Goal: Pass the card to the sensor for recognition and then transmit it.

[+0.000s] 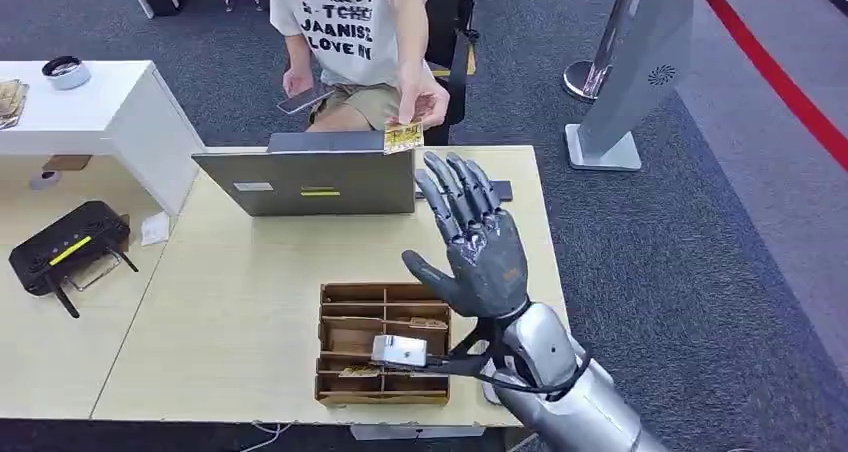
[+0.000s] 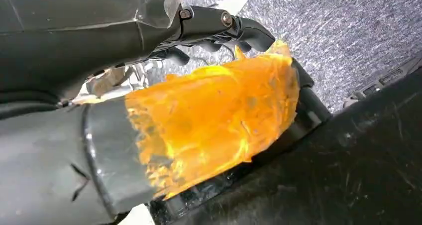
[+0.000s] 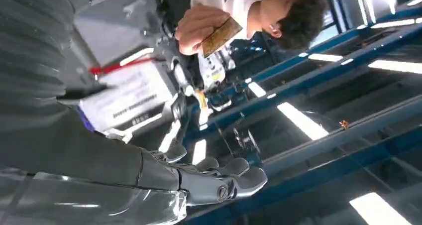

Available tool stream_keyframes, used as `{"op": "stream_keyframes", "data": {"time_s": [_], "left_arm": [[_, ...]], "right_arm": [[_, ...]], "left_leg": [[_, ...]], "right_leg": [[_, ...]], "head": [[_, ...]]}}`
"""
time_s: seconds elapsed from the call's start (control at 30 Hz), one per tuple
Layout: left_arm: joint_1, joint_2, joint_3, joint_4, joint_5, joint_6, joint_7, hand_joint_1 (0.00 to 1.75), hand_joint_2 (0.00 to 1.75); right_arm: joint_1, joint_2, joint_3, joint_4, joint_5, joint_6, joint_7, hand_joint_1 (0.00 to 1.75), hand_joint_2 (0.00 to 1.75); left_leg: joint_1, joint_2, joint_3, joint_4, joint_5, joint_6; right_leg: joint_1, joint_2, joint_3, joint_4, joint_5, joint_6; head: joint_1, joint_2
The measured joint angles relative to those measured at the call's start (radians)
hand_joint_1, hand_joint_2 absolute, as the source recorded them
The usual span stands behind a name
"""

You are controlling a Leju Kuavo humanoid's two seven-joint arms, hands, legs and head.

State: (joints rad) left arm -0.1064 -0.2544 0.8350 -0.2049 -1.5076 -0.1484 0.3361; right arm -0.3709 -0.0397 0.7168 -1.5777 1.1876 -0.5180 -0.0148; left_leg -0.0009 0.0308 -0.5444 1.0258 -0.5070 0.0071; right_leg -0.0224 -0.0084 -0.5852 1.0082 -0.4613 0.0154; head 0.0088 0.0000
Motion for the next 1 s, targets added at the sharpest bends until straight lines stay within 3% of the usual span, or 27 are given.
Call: {"op": "stream_keyframes", "data": {"time_s": [0.3, 1.0], "left_arm": [[-0.003, -0.002, -0.038, 0.0, -0.009, -0.008, 0.003, 0.0, 0.0], [-0.003, -0.005, -0.069, 0.0, -0.018, -0.019, 0.009, 0.0, 0.0]], "right_arm": [[-0.116, 0.01, 0.04, 0.168, 0.136, 0.035, 0.064, 0.0, 1.75], [-0.261, 0.055, 0.073, 0.365, 0.3, 0.059, 0.17, 0.0, 1.75]], "left_leg": [[0.0, 0.0, 0.0, 0.0, 0.0, 0.0], [0.0, 0.0, 0.0, 0.0, 0.0, 0.0]], "right_leg": [[0.0, 0.0, 0.0, 0.0, 0.0, 0.0], [0.0, 0.0, 0.0, 0.0, 0.0, 0.0]], "head": [[0.0, 0.0], [0.0, 0.0]]}}
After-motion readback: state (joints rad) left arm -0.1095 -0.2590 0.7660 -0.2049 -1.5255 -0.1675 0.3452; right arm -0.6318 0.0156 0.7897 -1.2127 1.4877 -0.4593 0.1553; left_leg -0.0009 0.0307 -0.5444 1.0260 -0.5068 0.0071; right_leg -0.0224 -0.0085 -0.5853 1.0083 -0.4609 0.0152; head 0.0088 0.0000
